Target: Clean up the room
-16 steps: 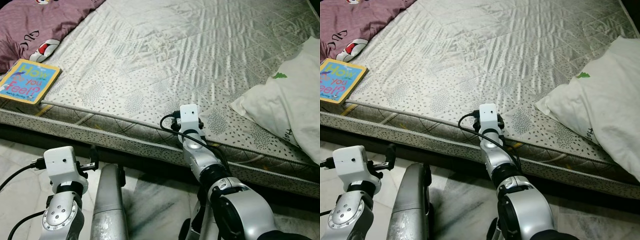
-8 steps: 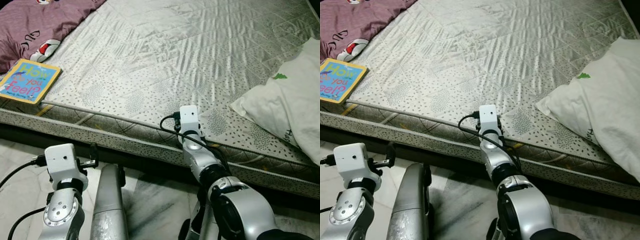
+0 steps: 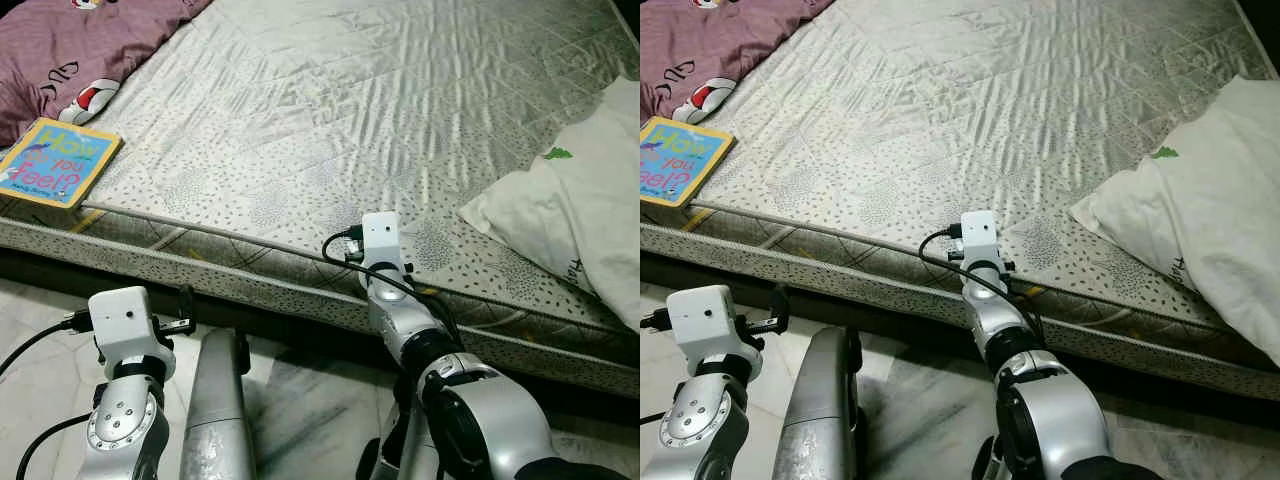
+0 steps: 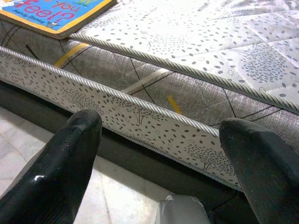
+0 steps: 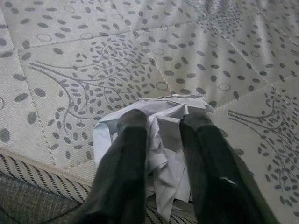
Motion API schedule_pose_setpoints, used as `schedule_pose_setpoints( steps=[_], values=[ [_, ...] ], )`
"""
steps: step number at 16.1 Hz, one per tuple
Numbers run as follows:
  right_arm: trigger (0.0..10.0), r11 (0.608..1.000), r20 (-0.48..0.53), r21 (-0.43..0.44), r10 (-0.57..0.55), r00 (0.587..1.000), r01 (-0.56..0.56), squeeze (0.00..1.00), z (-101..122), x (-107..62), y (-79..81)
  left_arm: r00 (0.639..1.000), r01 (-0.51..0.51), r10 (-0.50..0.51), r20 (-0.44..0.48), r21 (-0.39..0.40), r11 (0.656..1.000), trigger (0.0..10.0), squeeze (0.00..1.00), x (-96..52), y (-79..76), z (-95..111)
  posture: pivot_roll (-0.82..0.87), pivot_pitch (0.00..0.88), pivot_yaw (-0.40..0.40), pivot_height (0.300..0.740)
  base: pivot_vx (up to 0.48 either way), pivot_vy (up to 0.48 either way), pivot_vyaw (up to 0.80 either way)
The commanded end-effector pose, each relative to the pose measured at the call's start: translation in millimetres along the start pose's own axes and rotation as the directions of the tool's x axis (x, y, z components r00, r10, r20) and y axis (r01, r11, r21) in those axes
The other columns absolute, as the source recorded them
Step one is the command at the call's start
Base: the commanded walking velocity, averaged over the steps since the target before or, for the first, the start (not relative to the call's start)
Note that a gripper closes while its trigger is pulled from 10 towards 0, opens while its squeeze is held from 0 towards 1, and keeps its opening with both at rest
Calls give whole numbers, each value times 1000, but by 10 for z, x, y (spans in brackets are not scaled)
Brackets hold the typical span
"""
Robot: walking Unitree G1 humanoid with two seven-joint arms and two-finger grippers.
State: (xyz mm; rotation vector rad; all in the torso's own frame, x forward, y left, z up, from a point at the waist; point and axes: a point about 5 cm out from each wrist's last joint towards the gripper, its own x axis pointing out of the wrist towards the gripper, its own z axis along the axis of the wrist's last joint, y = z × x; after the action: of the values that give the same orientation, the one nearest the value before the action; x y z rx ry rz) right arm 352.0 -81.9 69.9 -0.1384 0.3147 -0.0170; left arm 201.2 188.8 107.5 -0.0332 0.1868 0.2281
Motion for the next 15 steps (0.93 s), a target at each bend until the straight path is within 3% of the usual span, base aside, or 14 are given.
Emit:
schedule_pose_setpoints(
  steps=[1, 2, 3, 4, 5, 10, 13, 15],
  values=[
    [0, 1000, -61, 2, -9, 998, 9, 0, -127, -13, -33, 1000, -5, 5, -13, 1, 1000, 10000, 0, -1, -1, -33, 296, 143, -92, 531, 0, 0, 0],
    [0, 1000, -69, -6, -11, 998, 10, 0, -146, -16, -38, 1000, -5, 5, -14, 0, 1000, 10000, 0, -1, -3, -35, 296, 143, -92, 531, 0, 0, 0],
    [3333, 1000, -69, -2, -10, 998, 10, 0, -149, -17, -38, 1000, -5, 5, -13, 0, 1000, 10000, 0, -1, -3, -36, 296, 143, -92, 531, 0, 0, 0],
    [10000, 1000, -61, 16, -3, 998, 4, 690, -141, -17, -37, 1000, -5, 5, -14, 0, 1000, 10000, 0, -2, -3, -38, 296, 143, -92, 531, 0, 0, 0],
    [10000, 999, -53, 32, 3, 999, -1, 1000, -132, -16, -36, 1000, -4, 4, -16, -1, 1000, 10000, 0, -4, -5, -42, 296, 143, -92, 531, 0, 0, 0],
    [10000, 998, -11, 56, -14, 1000, 15, 1000, -72, -7, -55, 1000, 5, -5, -16, 0, 1000, 10000, 0, -1, -20, -46, 295, 134, -89, 531, 0, 0, 0],
    [10000, 998, 22, 28, -62, 998, 61, 1000, -31, 9, -133, 1000, 5, -5, -17, 1, 1000, 10000, 0, -9, -18, -50, 298, 131, -89, 531, 0, 0, 0],
    [10000, 995, 77, 56, -82, 994, 77, 1000, 48, 19, -179, 1000, 6, -6, -16, 2, 1000, 10000, 0, -11, -21, -50, 299, 130, -90, 531, 0, 0, 0]
  ],
)
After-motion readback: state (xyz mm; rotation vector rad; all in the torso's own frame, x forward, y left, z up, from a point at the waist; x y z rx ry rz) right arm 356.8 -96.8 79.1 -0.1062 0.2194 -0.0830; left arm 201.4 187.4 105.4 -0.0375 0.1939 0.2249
